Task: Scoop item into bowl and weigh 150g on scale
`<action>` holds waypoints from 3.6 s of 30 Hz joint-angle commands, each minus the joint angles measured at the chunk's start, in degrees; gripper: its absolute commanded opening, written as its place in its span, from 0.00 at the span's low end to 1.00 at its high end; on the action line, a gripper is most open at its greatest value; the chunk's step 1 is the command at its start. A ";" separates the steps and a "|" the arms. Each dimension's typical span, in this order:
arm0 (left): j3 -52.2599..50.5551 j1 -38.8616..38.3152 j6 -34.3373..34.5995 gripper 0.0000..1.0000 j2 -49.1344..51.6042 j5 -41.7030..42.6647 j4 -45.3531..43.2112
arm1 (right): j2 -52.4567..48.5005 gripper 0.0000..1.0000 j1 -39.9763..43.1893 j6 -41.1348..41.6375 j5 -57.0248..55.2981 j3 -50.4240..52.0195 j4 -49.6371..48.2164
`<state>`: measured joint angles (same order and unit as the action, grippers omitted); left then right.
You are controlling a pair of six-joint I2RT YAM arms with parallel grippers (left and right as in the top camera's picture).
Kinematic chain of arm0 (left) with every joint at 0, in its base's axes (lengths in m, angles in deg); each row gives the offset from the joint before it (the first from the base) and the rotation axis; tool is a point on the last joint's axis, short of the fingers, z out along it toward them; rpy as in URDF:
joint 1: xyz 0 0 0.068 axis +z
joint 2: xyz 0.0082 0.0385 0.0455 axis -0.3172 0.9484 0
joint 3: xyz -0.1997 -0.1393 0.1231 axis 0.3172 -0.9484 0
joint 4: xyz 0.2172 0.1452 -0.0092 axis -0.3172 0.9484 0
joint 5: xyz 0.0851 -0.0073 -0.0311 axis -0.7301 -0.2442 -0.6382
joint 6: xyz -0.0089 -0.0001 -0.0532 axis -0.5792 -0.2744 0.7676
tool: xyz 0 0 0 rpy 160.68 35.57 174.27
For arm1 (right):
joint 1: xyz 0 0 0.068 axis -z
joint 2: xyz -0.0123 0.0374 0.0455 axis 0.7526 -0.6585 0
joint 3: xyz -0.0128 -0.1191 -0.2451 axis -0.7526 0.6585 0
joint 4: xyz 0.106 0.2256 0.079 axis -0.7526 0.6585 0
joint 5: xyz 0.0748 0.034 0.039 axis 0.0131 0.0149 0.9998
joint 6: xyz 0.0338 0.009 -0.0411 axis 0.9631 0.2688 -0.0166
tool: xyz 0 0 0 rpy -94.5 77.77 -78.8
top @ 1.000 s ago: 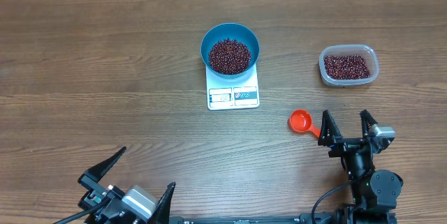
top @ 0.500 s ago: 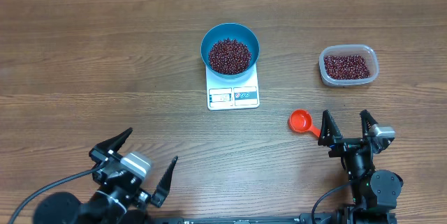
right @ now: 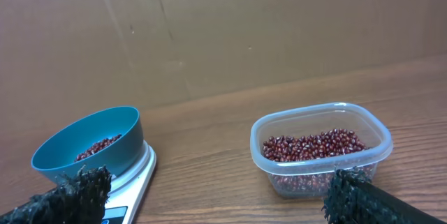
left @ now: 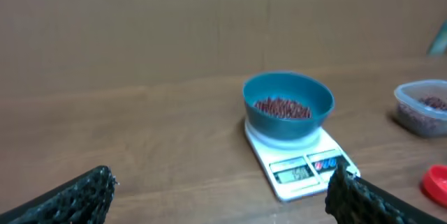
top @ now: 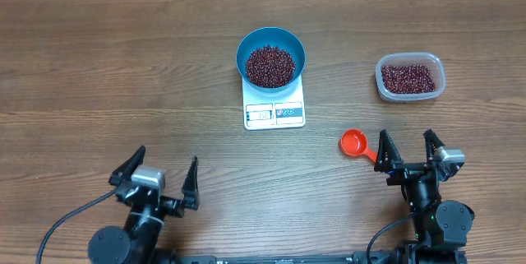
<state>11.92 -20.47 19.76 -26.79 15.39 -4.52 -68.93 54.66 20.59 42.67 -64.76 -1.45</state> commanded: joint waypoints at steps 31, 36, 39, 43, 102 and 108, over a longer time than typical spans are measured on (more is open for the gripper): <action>-23.58 -2.89 1.05 1.00 -0.85 -7.80 -29.27 | 0.57 1.00 -0.37 -0.11 -0.42 0.61 -0.22; -23.58 -2.89 0.13 1.00 -0.85 -8.02 -25.51 | 0.57 1.00 -0.37 -0.11 -0.44 0.61 -0.22; -23.61 -2.84 -0.46 1.00 -0.85 -8.85 -25.49 | 0.57 1.00 -0.37 -0.11 -0.42 0.61 -0.22; -23.61 -1.73 -0.44 1.00 -0.85 -9.16 -25.49 | 0.57 1.00 -0.37 -0.11 -0.44 0.61 -0.22; -23.58 1.11 -1.33 1.00 -0.74 -8.48 -25.59 | 0.57 1.00 -0.37 -0.11 -0.42 0.61 -0.22; -23.58 1.11 -1.31 1.00 -0.74 -8.46 -25.59 | 0.57 1.00 -0.37 -0.11 -0.42 0.61 -0.22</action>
<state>-11.38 -19.88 19.39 -26.99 7.11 -30.18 -68.93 54.66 20.55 42.67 -64.76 -1.48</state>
